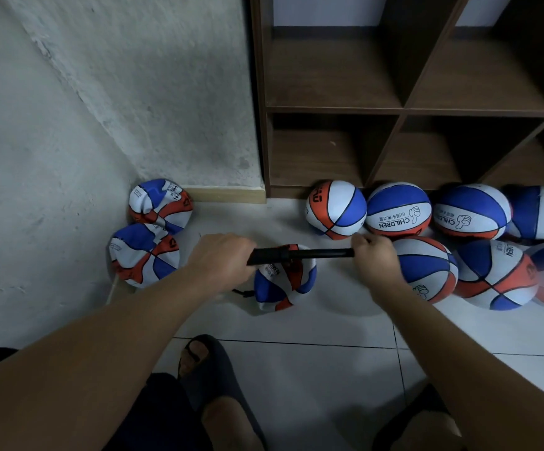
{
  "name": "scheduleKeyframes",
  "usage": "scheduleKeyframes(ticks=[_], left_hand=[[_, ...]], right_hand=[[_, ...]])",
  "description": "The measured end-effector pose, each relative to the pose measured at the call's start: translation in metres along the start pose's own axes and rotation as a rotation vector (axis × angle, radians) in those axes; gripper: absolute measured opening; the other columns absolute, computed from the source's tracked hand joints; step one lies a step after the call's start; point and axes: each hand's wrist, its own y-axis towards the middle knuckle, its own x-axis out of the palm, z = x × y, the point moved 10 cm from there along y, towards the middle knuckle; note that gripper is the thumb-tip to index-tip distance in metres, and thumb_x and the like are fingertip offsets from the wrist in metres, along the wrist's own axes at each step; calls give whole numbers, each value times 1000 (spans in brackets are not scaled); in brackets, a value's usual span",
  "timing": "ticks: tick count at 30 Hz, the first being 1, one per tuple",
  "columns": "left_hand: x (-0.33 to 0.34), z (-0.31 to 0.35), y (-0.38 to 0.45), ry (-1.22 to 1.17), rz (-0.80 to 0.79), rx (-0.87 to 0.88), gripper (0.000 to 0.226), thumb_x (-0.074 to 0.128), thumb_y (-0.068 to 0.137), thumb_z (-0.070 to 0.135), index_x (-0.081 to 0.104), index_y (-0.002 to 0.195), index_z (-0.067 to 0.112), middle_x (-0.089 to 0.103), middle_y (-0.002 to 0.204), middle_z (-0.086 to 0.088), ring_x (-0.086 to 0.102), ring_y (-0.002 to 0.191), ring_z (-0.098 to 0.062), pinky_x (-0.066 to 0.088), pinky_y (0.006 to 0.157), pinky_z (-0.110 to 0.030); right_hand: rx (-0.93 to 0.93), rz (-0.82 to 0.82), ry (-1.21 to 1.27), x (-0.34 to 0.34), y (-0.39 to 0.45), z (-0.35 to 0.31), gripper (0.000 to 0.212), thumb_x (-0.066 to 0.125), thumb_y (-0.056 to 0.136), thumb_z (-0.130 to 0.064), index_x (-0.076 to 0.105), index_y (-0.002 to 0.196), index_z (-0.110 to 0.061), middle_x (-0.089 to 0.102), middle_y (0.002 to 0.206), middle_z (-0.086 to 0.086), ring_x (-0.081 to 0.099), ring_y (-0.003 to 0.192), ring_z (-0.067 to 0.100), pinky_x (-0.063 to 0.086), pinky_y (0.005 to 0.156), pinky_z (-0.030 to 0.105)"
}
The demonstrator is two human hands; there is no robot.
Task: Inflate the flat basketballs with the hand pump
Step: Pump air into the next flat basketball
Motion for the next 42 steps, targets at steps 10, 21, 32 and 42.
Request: scheduleKeyframes(ticks=[10, 21, 32, 42], left_hand=[[-8, 17, 4, -43, -18, 5, 11, 65, 95, 31, 62, 84, 31, 59, 72, 7, 56, 62, -14, 34, 54, -31], [-14, 36, 4, -56, 1, 89, 30, 70, 95, 36, 46, 78, 36, 50, 70, 11, 56, 65, -16, 38, 61, -32], [-13, -17, 9, 15, 14, -37, 20, 65, 98, 43, 57, 82, 35, 60, 71, 9, 58, 63, -9, 40, 56, -30], [-13, 19, 6, -7, -42, 30, 11, 68, 93, 30, 60, 84, 30, 58, 73, 7, 51, 59, -9, 28, 50, -29]], right_hand=[[-153, 143, 25, 25, -31, -26, 41, 46, 112, -26, 50, 74, -11, 53, 68, 5, 47, 60, 18, 36, 57, 32], [-160, -7, 55, 57, -39, -29, 40, 46, 113, -31, 51, 78, -11, 55, 71, 4, 49, 63, 16, 39, 59, 33], [-75, 44, 20, -9, 10, -12, 37, 46, 111, -30, 55, 83, -8, 47, 68, 4, 43, 65, 20, 35, 58, 32], [-217, 163, 32, 32, -39, -31, 38, 44, 113, -30, 57, 83, -10, 60, 72, 7, 52, 63, 19, 42, 58, 38]])
